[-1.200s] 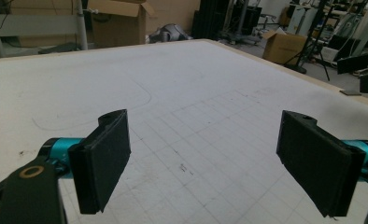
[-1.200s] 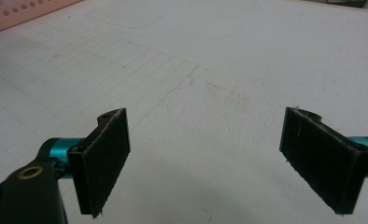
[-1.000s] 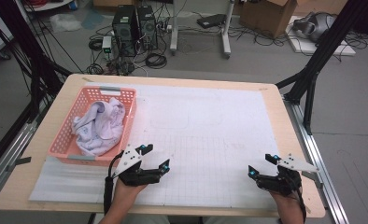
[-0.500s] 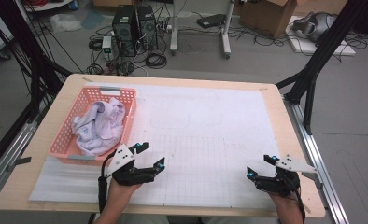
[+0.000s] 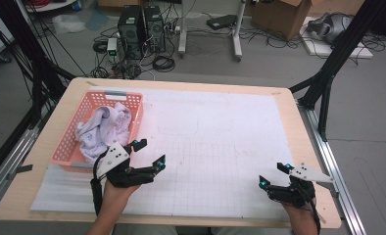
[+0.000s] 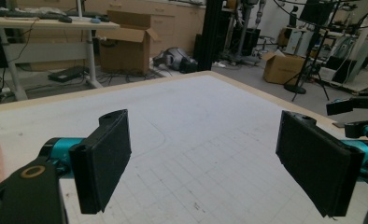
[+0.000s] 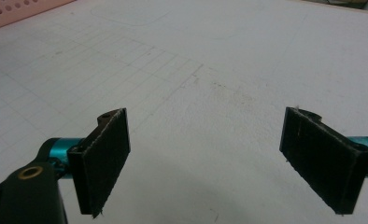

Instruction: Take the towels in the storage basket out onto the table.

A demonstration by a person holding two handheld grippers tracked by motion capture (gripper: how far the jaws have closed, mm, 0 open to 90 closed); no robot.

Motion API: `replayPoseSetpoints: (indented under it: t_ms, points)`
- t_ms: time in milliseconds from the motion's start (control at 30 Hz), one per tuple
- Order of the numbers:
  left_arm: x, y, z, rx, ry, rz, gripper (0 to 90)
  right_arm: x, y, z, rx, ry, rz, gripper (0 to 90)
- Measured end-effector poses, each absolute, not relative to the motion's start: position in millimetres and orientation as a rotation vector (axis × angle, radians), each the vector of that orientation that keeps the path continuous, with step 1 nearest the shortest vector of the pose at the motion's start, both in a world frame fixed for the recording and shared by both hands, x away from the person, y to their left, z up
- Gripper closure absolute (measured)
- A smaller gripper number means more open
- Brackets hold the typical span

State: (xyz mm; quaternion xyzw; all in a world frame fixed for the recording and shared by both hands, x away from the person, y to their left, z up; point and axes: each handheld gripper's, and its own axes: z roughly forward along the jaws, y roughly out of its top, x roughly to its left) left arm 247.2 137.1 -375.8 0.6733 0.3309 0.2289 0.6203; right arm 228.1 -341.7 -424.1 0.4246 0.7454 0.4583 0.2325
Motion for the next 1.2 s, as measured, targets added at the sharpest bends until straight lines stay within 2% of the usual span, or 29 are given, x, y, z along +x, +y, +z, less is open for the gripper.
replayPoseSetpoints:
  t_ms: [633, 1200]
  points:
    - [283.8, 173.9, -338.0, 1.572, 0.797, 0.567, 17.9, 226.4, -347.0, -424.3, 1.186, 2.034, 1.261, 14.8]
    - [316.6, 237.5, -333.2, 1.609, 1.000, 0.677, 17.1, 227.6, -346.7, -425.5, 1.189, 2.043, 1.260, 14.8]
